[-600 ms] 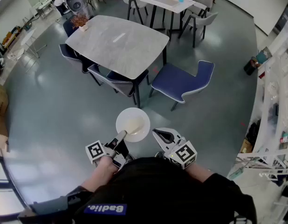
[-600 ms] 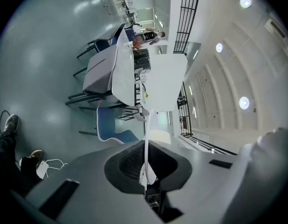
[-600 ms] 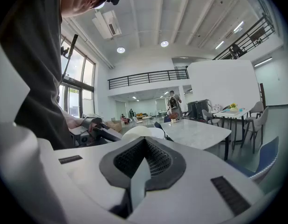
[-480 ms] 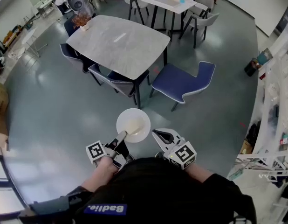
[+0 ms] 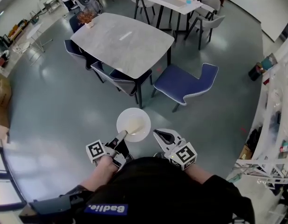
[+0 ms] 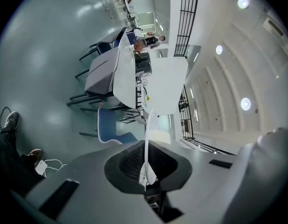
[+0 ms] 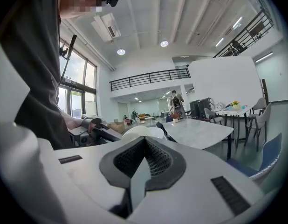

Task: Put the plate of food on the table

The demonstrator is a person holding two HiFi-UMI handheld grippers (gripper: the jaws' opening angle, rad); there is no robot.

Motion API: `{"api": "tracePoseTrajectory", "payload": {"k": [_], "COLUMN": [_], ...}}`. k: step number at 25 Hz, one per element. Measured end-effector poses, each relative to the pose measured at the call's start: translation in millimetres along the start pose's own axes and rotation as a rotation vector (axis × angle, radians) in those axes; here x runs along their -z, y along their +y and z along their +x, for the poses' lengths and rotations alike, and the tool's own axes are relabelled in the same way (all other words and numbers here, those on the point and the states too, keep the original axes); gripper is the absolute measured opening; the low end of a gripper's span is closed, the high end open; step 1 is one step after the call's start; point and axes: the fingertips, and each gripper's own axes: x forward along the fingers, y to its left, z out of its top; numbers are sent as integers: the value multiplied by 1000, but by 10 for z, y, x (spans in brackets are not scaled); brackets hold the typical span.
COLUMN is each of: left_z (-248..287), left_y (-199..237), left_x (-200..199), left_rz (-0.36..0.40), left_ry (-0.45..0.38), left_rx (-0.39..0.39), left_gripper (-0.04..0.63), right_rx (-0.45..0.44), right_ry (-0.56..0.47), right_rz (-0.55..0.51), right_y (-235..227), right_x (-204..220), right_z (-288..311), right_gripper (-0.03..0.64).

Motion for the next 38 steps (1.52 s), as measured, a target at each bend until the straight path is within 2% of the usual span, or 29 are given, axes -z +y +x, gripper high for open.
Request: {"api": "tracePoseTrajectory", "payload": {"k": [9,15,19,24,31,38], "left_z": [37,142,284,544,887,1148], "left_y": [85,107,149,80,42,-65], "left_x": [96,-144,-454,-1056,-1833,-2301], "left_rz": [-12,-1,4,11,22,38], "left_ry": [-78,-79,-60,-23,35,115], "left_rx": [-16,-23,-22,10,37,69], "left_gripper": [18,18,18,18,17,18], "right_rx": [-42,-46,-33,5,94,160], "right_ry": [9,11,42,69,79,68], "right_rz": [-2,-11,-10,-8,19,22], "right_y": [-181,-324,-422,-599,-916,-1067], "right_x": [138,188,130,-7,-186,-403], "right_z": [-111,80,349,842,1495,1932], "right_gripper": [11,11,11,11,11,11]}}
